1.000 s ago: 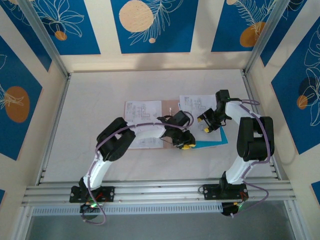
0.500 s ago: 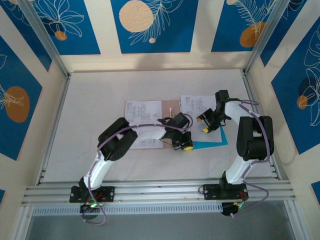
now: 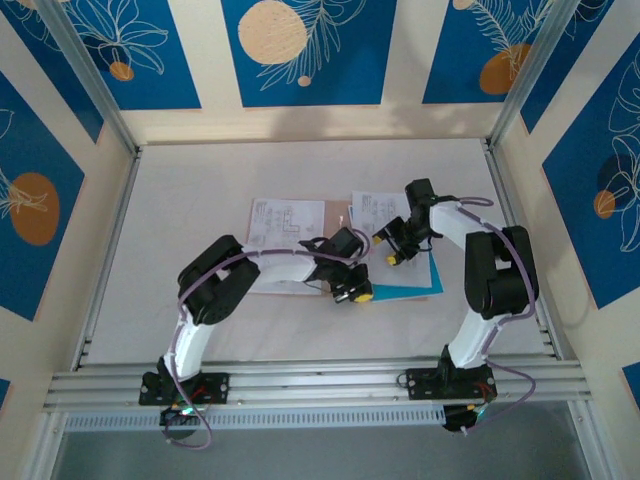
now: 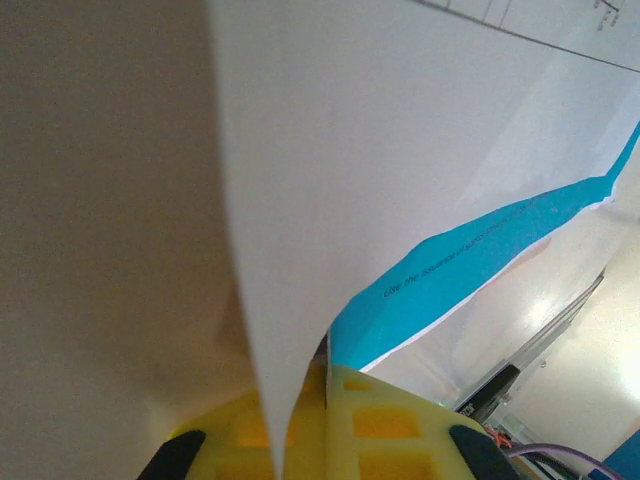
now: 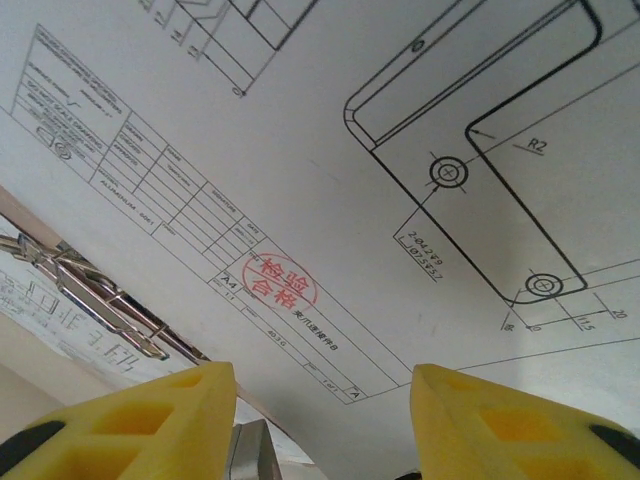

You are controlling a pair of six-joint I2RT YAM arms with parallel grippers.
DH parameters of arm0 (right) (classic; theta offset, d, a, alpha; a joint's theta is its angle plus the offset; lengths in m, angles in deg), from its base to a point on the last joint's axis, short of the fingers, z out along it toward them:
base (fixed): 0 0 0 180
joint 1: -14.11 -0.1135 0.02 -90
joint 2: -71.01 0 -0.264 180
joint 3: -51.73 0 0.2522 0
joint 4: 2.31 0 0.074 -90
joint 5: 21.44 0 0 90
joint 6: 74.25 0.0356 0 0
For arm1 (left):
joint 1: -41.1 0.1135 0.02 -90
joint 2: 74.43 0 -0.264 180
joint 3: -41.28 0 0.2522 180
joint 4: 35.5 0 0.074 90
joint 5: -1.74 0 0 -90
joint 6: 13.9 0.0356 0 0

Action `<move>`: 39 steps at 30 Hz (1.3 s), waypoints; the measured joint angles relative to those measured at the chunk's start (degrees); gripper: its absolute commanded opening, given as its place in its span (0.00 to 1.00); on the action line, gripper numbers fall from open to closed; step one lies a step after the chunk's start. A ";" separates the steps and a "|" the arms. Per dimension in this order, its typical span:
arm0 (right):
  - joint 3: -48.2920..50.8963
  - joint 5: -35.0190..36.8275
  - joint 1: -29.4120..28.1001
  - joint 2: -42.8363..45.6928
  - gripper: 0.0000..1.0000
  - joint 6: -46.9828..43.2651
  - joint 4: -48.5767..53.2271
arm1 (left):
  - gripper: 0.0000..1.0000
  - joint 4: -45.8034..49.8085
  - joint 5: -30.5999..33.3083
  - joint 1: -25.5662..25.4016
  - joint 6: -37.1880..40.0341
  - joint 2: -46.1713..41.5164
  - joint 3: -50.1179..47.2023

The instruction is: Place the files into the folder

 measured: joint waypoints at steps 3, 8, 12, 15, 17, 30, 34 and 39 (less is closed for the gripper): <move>-0.02 -0.02 -1.20 -0.98 0.50 1.11 -0.44 | 0.00 0.02 -0.07 0.52 0.02 -0.79 -0.26; -0.39 -0.02 -2.67 -2.29 0.50 1.86 -0.52 | 0.00 0.35 -0.28 1.49 0.11 -2.49 -1.84; -0.44 0.07 -2.91 -3.85 0.50 1.81 -0.28 | 0.00 0.68 -0.42 2.45 0.76 -3.02 -3.13; 0.11 0.09 -2.43 -3.96 0.50 1.38 -0.17 | 0.00 0.83 -0.42 2.97 1.16 -2.99 -3.85; 0.72 0.04 -1.75 -3.93 0.50 0.70 -0.13 | 0.00 0.90 -0.42 3.13 1.36 -2.99 -4.00; 3.28 -0.85 2.51 -2.10 0.50 -5.51 1.49 | 0.00 1.53 -0.42 3.74 2.25 -3.02 -4.00; 3.91 -0.92 2.32 -1.57 0.50 -6.60 1.97 | 0.03 2.27 -0.39 4.09 2.86 -3.02 -4.00; 4.31 -0.85 1.55 -1.25 0.51 -7.91 2.75 | 0.05 3.15 -0.20 4.44 3.13 -3.32 -4.00</move>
